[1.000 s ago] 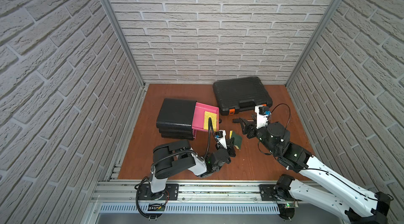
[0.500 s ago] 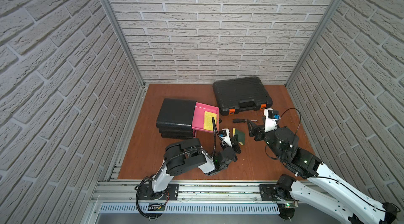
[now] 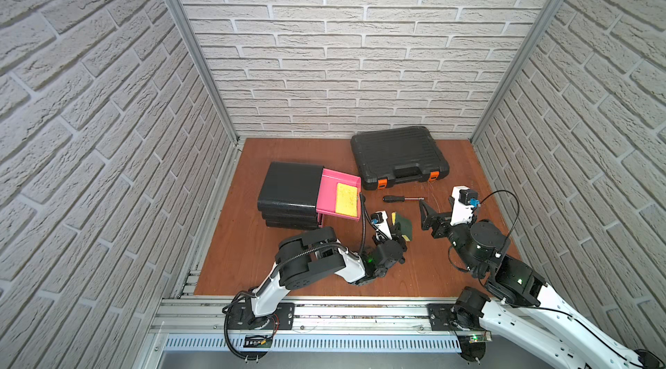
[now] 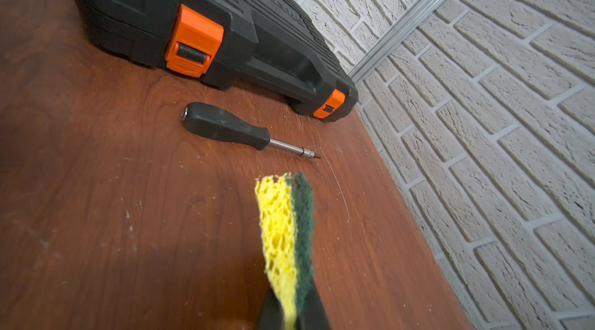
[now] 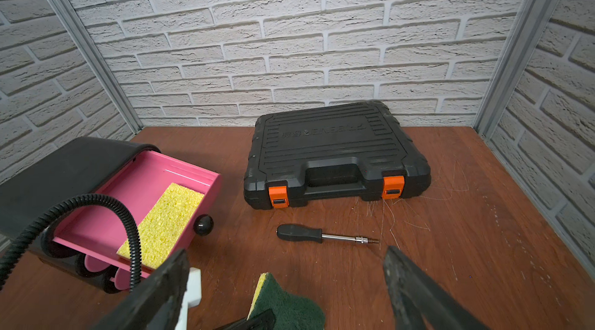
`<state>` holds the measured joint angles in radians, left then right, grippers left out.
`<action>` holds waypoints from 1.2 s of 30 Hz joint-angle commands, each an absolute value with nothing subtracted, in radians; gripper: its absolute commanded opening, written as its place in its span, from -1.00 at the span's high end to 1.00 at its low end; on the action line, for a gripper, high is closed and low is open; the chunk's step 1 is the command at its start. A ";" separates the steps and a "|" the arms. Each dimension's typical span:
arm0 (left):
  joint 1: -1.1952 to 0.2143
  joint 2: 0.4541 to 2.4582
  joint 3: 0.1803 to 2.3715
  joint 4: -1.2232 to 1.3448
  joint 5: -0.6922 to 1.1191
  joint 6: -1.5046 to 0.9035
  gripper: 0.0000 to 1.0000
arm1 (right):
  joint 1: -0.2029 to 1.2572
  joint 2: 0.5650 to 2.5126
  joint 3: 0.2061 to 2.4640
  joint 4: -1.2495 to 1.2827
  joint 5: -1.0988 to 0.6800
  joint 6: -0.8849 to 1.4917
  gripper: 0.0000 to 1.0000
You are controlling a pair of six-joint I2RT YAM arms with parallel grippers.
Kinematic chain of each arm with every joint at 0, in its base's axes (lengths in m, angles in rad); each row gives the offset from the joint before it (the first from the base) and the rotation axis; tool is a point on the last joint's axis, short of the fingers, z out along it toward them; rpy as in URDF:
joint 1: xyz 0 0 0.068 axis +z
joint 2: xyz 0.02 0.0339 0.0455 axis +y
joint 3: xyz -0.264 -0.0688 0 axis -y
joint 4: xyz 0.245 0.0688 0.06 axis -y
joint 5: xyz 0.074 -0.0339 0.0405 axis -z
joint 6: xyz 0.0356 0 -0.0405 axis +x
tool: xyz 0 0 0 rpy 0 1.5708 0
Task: Take the sponge out of the drawer
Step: Place the sponge at the center of the board.
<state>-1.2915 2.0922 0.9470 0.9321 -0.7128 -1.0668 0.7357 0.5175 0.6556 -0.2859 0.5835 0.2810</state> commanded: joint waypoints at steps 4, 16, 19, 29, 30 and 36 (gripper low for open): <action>-1.309 2.098 0.989 0.802 -0.723 -1.098 0.64 | 0.730 0.572 0.704 -0.307 0.597 0.279 -0.88; -1.322 2.083 0.985 0.756 -0.740 -1.112 0.43 | 0.718 0.569 0.699 -0.313 0.620 0.274 -0.90; -1.321 2.089 0.999 0.747 -0.718 -1.108 0.43 | 0.715 0.568 0.696 -0.313 0.622 0.275 -0.91; -1.314 2.106 1.028 0.694 -0.683 -1.137 0.42 | 0.701 0.583 0.710 -0.321 0.607 0.275 -0.95; -1.315 2.106 1.028 0.689 -0.682 -1.142 0.41 | 0.700 0.587 0.712 -0.320 0.603 0.275 -0.95; -1.315 2.107 1.027 0.674 -0.679 -1.158 -0.05 | 0.691 0.613 0.717 -0.318 0.594 0.276 -0.95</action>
